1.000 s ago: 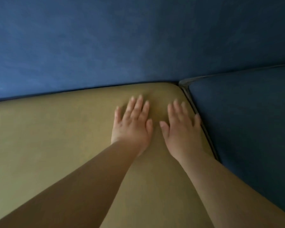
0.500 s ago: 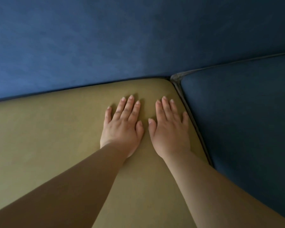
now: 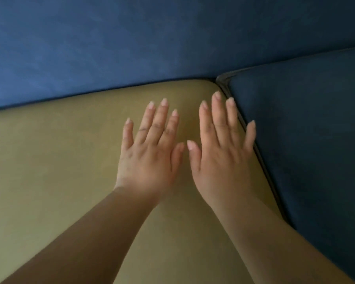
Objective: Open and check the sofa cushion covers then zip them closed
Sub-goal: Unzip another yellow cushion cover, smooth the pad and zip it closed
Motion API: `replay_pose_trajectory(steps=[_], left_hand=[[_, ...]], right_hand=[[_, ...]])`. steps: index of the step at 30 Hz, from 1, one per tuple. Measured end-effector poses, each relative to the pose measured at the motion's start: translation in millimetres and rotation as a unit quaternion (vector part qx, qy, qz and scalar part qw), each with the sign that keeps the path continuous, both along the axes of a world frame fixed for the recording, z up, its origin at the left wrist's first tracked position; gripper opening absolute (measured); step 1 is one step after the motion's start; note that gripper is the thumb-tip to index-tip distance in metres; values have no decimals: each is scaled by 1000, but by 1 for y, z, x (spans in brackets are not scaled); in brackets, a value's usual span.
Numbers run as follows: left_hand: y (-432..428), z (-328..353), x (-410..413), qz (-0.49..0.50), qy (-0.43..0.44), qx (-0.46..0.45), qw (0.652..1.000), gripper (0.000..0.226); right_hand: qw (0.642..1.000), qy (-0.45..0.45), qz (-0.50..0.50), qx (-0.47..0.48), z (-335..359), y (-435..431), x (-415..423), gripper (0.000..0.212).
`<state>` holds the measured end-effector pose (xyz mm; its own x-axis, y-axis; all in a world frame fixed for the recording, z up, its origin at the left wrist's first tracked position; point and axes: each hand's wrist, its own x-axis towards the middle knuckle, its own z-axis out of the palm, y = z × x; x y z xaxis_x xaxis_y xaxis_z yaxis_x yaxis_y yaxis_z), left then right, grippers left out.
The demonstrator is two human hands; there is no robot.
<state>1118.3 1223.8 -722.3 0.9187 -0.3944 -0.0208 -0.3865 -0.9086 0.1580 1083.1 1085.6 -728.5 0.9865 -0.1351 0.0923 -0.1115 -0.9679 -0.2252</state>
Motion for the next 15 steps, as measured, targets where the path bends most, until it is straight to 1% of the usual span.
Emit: replay_pose_trajectory(steps=[2, 3, 4, 5, 6, 8, 9, 10, 13, 15], left_hand=[[5, -16, -17, 31, 65, 27, 997, 64], [6, -24, -22, 38, 85, 43, 995, 67], [5, -28, -24, 42, 89, 43, 994, 68], [4, -28, -21, 45, 84, 26, 995, 69], [3, -23, -19, 44, 73, 2, 996, 67], [6, -8, -20, 37, 22, -31, 999, 63], [11, -6, -22, 37, 2, -41, 998, 60], [17, -8, -26, 43, 1, -42, 998, 59], [33, -25, -39, 64, 61, 6, 996, 64], [36, -31, -39, 67, 73, 10, 995, 68]], right_hand=[[996, 87, 2, 1, -13, 3, -15, 66], [992, 126, 4, 6, -19, 4, -19, 66], [989, 145, 5, 14, -22, 4, -20, 64], [990, 142, 3, 24, -21, 4, -18, 64], [992, 118, 5, 30, -16, 5, -16, 64], [999, 46, 10, 18, -4, 12, -17, 64], [999, 27, 5, 19, -3, 16, -19, 64], [999, 26, 6, 18, -6, 19, -22, 65], [994, 104, 27, 8, -24, 28, -34, 66], [993, 114, 23, 9, -28, 31, -34, 66]])
